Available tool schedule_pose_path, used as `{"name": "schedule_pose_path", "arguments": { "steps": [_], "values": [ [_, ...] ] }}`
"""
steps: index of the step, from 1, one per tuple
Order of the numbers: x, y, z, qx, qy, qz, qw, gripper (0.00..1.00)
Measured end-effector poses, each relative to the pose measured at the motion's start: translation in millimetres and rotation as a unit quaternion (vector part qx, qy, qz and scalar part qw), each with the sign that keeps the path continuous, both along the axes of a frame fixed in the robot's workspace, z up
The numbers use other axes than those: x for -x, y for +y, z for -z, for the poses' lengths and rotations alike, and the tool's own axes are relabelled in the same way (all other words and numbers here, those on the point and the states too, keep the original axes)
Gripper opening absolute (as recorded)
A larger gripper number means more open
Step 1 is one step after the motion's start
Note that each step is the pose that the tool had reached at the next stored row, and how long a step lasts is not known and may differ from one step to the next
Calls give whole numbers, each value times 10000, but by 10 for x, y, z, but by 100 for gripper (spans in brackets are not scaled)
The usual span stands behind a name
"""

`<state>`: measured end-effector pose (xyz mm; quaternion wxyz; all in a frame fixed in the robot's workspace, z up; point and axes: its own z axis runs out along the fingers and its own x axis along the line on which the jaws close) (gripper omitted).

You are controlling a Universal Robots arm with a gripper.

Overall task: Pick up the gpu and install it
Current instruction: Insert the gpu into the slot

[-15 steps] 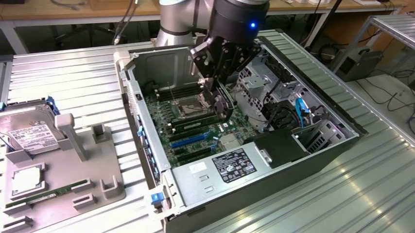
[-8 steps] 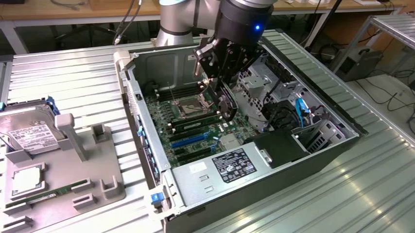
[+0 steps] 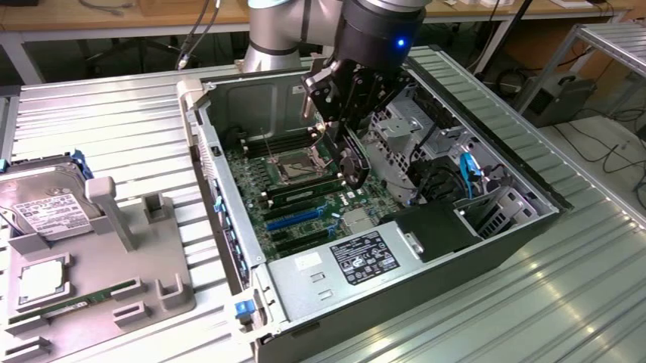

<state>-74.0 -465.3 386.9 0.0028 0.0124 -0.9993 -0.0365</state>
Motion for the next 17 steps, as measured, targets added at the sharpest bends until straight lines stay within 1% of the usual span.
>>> {"name": "schedule_pose_path", "arguments": {
  "steps": [5,6,7,9,10,11,13,14,16,17],
  "values": [
    [0,0,0,0,0,0,10000,26],
    [0,0,0,0,0,-32,10000,26],
    [0,0,1,0,-3,-218,9998,26],
    [0,0,2,0,-7,-414,9991,26],
    [-1,0,4,0,-8,-550,9985,26],
    [0,0,5,0,-9,-634,9980,26],
    [-1,0,12,1,-9,-839,9965,26],
    [0,0,27,0,-9,-1079,9942,26],
    [0,0,39,0,-9,-1294,9916,26],
    [0,0,48,0,-10,-1425,9898,26]
  ]
}}
